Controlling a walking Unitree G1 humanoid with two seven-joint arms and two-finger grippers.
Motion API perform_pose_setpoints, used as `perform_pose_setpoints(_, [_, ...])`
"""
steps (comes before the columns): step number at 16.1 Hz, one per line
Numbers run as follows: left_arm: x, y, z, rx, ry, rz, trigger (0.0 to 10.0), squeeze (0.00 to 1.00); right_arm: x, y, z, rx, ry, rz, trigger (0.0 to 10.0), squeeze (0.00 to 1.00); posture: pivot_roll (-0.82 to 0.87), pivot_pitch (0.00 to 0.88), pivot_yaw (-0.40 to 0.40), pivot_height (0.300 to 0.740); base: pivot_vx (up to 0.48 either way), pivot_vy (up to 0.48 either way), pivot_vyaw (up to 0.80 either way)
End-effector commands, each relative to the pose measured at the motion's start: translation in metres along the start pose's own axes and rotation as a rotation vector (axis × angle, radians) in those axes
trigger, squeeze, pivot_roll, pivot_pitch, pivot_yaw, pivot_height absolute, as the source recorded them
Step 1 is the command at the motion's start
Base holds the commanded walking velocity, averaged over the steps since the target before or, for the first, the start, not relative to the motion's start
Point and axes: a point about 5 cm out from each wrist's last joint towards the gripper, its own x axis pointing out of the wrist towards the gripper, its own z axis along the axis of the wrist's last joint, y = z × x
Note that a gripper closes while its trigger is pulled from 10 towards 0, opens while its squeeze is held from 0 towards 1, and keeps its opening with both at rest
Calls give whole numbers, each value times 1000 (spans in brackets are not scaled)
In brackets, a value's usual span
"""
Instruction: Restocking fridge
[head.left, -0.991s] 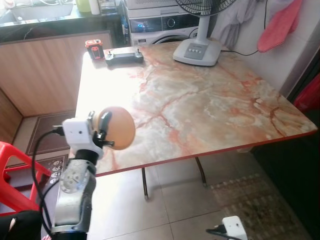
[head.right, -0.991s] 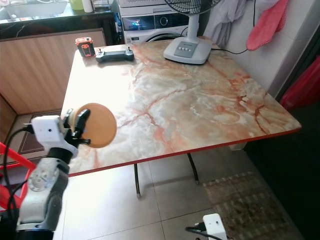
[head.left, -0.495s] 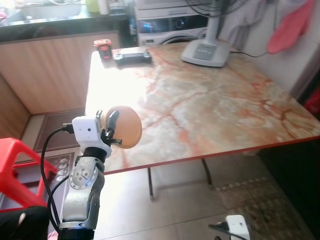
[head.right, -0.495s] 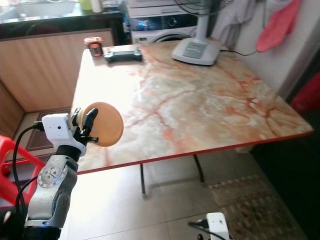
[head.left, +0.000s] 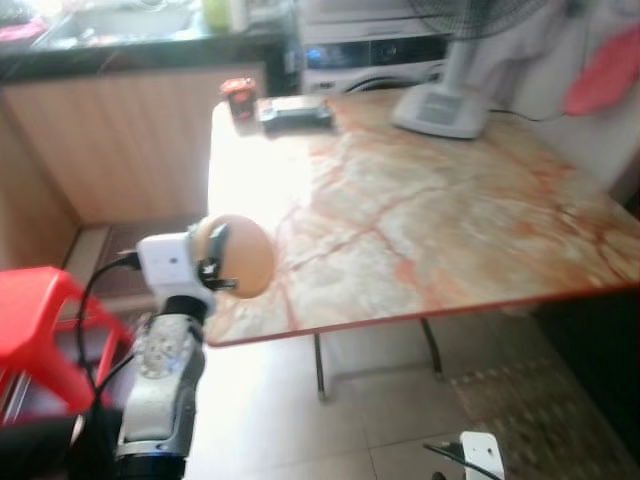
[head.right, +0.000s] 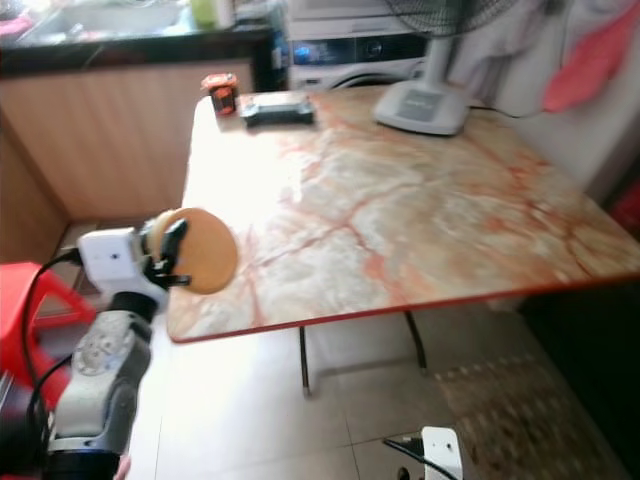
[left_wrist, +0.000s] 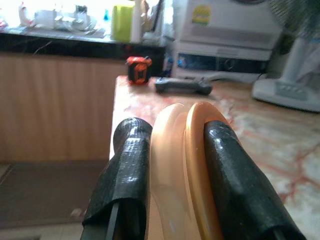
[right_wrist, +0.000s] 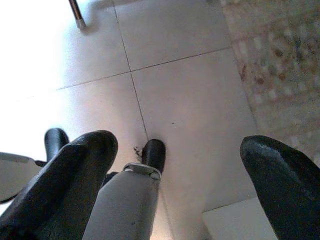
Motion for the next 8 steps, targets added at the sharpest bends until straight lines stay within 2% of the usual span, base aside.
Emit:
perform_pose_setpoints(1, [4, -6, 7, 12, -39, -22, 10000, 0, 0, -1, -4, 12, 14, -5, 10000, 0, 26, 0, 19, 740, 0, 0, -788])
perform_pose_setpoints(2, [4, -7, 7, 17, -35, -28, 10000, 0, 0, -1, -4, 30, 15, -9, 10000, 0, 24, 0, 20, 740, 0, 0, -788])
perform_pose_setpoints(8, [6, -7, 7, 22, -43, -24, 10000, 0, 0, 0, -4, 2, 27, 14, 10000, 0, 32, 0, 16, 740, 0, 0, -788])
